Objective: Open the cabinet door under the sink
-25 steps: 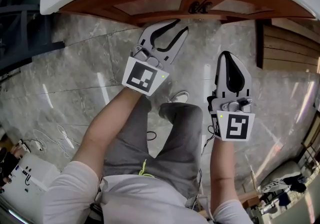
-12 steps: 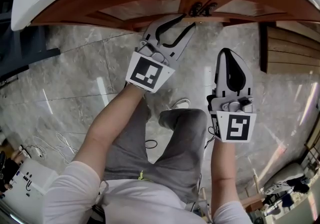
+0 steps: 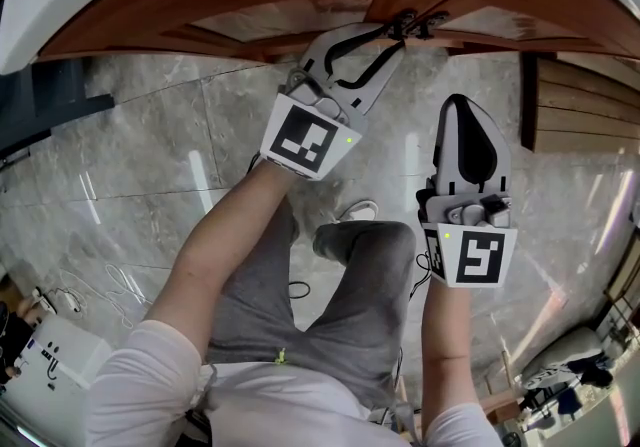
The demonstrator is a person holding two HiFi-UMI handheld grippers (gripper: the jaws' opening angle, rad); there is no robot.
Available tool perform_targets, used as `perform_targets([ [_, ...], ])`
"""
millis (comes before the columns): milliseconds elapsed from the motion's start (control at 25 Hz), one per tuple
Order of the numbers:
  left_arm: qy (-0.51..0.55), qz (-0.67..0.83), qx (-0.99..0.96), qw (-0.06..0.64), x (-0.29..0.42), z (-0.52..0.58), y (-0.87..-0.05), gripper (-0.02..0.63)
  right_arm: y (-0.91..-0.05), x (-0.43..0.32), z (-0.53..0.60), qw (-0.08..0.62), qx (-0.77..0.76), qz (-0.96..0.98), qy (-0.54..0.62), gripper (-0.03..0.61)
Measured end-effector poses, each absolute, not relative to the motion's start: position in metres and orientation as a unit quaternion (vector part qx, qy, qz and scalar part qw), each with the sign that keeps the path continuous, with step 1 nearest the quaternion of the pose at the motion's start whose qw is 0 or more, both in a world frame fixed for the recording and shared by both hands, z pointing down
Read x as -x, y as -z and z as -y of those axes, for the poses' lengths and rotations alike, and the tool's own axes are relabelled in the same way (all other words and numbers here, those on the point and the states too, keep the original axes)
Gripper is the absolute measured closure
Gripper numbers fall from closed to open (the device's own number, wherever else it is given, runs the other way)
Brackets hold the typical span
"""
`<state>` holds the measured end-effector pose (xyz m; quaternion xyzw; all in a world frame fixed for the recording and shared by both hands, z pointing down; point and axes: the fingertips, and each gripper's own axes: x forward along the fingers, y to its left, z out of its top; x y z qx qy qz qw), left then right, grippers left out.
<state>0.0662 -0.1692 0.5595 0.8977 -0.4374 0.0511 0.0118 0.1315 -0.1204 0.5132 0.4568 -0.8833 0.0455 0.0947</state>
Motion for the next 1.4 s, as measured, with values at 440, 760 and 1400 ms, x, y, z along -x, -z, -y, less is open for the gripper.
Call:
perform_targets([
  [440, -0.044, 0.433, -0.9, 0.015, -0.07, 0.168, -0.564, 0.529, -0.515, -0.134, 0.121, 0.091, -0.456, 0.884, -0.051, 0.548],
  [760, -0.053, 0.425, -0.904, 0.01, -0.072, 0.171, -0.565, 0.552, -0.52, -0.133, 0.118, 0.091, -0.454, 0.884, -0.063, 0.548],
  [1400, -0.062, 0.394, -0.916, 0.036, -0.076, 0.148, -0.563, 0.569, -0.506, -0.128, 0.133, 0.087, -0.456, 0.884, -0.053, 0.548],
])
